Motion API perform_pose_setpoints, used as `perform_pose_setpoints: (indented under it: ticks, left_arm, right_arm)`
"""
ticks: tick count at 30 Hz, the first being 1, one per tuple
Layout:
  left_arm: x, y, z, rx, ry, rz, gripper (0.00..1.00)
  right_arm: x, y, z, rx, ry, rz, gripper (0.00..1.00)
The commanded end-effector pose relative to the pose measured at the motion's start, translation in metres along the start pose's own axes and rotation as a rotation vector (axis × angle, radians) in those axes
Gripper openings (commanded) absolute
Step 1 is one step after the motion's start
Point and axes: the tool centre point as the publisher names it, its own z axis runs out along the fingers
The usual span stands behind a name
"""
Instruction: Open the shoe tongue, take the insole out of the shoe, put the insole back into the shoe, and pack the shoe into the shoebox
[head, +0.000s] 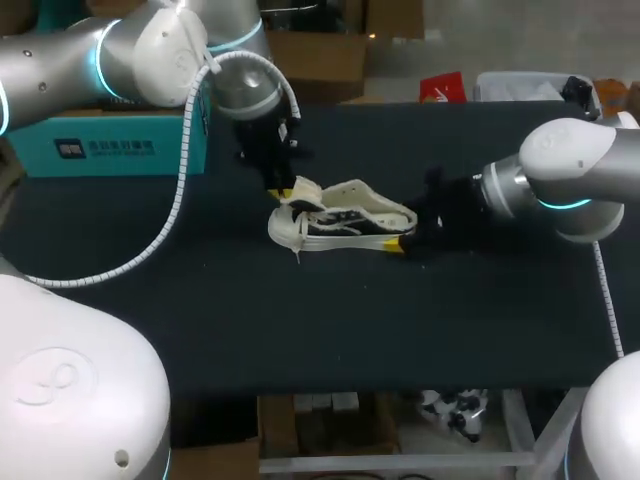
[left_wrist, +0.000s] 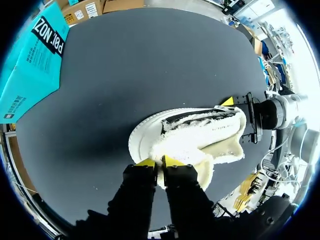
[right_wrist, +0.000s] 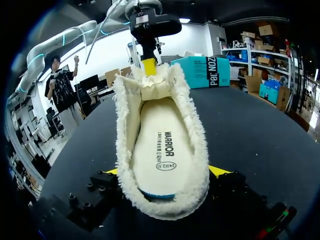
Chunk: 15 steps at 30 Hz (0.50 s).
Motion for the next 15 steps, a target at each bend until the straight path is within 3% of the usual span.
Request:
perform_pose_setpoints:
  ticks: [1,2,8,10,13,14,15]
  left_arm:
    - [-0.003,-0.003,-0.002,-0.004,0.079,0.042,0.78]
    - [0.0,-0.001,-0.005,0.005,0.086,0.062,0.99]
    - [0.024,0.007,-0.044,0.08,0.116,0.197,1.0]
    - [0.032,0.009,-0.059,0.093,0.123,0.253,0.83]
    - [0.044,0.015,-0.079,0.125,0.112,0.347,0.16]
    - [0.048,0.016,-0.085,0.143,0.1,0.378,0.0]
    - [0.052,0.018,-0.092,0.13,0.085,0.473,0.0]
  right_arm:
    - [-0.002,-0.012,0.006,-0.003,0.002,0.0,0.0]
    - [-0.002,-0.012,0.006,-0.003,0.002,0.0,0.0]
    - [-0.002,-0.012,0.006,-0.003,0.002,0.0,0.0]
    - [-0.002,-0.012,0.006,-0.003,0.002,0.0,0.0]
    - [-0.002,-0.012,0.006,-0.003,0.002,0.0,0.0]
    - [-0.002,-0.012,0.006,-0.003,0.002,0.0,0.0]
    - [-0.002,-0.012,0.006,-0.003,0.002,0.0,0.0]
